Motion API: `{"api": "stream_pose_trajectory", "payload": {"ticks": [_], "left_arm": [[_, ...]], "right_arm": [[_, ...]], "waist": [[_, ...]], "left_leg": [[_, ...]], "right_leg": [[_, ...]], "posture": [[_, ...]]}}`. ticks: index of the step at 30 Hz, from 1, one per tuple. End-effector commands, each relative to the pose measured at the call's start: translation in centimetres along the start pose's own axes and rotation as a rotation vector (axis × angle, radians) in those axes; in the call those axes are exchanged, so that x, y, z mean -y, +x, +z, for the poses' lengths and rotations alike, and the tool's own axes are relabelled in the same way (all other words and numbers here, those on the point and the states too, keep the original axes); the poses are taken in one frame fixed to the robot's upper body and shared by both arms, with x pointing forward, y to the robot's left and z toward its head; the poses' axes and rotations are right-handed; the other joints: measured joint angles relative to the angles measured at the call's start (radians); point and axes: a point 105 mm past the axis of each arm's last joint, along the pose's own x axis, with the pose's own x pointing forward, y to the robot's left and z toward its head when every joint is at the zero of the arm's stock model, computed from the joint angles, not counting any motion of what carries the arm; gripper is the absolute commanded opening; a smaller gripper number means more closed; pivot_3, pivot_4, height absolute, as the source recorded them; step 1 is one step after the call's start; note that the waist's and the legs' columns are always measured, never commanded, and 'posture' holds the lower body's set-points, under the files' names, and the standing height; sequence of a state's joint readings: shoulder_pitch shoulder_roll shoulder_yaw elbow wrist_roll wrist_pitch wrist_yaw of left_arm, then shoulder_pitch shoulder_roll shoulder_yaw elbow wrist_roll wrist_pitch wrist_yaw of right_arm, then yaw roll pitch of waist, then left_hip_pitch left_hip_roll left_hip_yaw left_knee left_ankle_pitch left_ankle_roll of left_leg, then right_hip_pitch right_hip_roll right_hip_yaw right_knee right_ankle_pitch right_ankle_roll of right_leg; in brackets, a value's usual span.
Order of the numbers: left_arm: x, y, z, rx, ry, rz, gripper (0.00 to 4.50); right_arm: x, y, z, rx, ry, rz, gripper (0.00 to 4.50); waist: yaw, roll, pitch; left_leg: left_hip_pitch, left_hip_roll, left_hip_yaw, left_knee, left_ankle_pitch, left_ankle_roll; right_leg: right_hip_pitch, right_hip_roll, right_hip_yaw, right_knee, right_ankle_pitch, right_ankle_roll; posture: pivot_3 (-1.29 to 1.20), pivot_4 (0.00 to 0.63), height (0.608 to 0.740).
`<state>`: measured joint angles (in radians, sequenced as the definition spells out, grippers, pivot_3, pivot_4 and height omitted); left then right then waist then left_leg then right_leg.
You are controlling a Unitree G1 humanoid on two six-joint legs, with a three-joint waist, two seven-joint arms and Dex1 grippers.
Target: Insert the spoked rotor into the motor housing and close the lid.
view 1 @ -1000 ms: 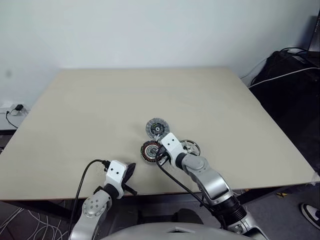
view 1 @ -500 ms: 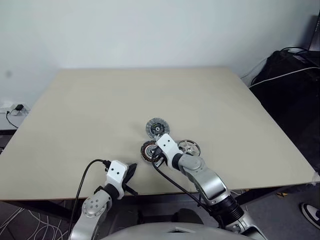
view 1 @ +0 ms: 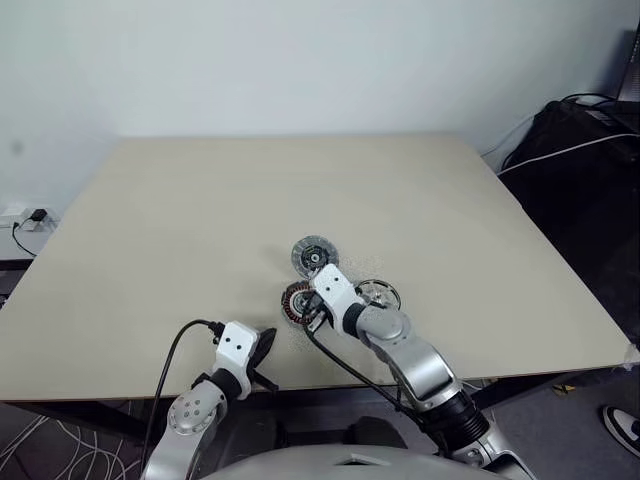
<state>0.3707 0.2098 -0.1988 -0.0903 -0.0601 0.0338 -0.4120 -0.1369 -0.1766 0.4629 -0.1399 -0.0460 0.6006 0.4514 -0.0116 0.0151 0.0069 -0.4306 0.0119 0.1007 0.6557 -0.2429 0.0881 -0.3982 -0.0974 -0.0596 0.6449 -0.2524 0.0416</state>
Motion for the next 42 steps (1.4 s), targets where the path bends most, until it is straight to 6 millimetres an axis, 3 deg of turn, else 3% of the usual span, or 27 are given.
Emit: {"api": "stream_pose_trajectory", "payload": {"ticks": [1, 26, 42], "left_arm": [[0.1, 0.3, 1.1, 0.047, 0.016, -0.002, 0.00], [0.5, 0.5, 1.1, 0.044, 0.005, -0.007, 0.00], [0.6, 0.6, 1.3, 0.051, 0.006, -0.006, 0.00]], "right_arm": [[-0.3, -0.2, 1.7, 0.054, -0.014, 0.034, 0.02], [1.5, 0.2, 0.4, 0.008, 0.035, -0.057, 0.02], [1.7, 0.3, -0.4, -0.020, 0.050, -0.063, 0.02]], "waist": [[0.000, 0.000, 0.000], [0.000, 0.000, 0.000], [0.000, 0.000, 0.000]], "left_leg": [[0.000, 0.000, 0.000, 0.000, 0.000, 0.000], [0.000, 0.000, 0.000, -0.001, 0.000, 0.000], [0.000, 0.000, 0.000, -0.001, 0.000, 0.000]], "right_leg": [[0.000, 0.000, 0.000, 0.000, 0.000, 0.000], [0.000, 0.000, 0.000, 0.000, 0.000, 0.000], [0.000, 0.000, 0.000, 0.000, 0.000, 0.000]], "posture": [[0.00, 0.000, 0.740], [0.00, 0.000, 0.740], [0.00, 0.000, 0.740]]}}
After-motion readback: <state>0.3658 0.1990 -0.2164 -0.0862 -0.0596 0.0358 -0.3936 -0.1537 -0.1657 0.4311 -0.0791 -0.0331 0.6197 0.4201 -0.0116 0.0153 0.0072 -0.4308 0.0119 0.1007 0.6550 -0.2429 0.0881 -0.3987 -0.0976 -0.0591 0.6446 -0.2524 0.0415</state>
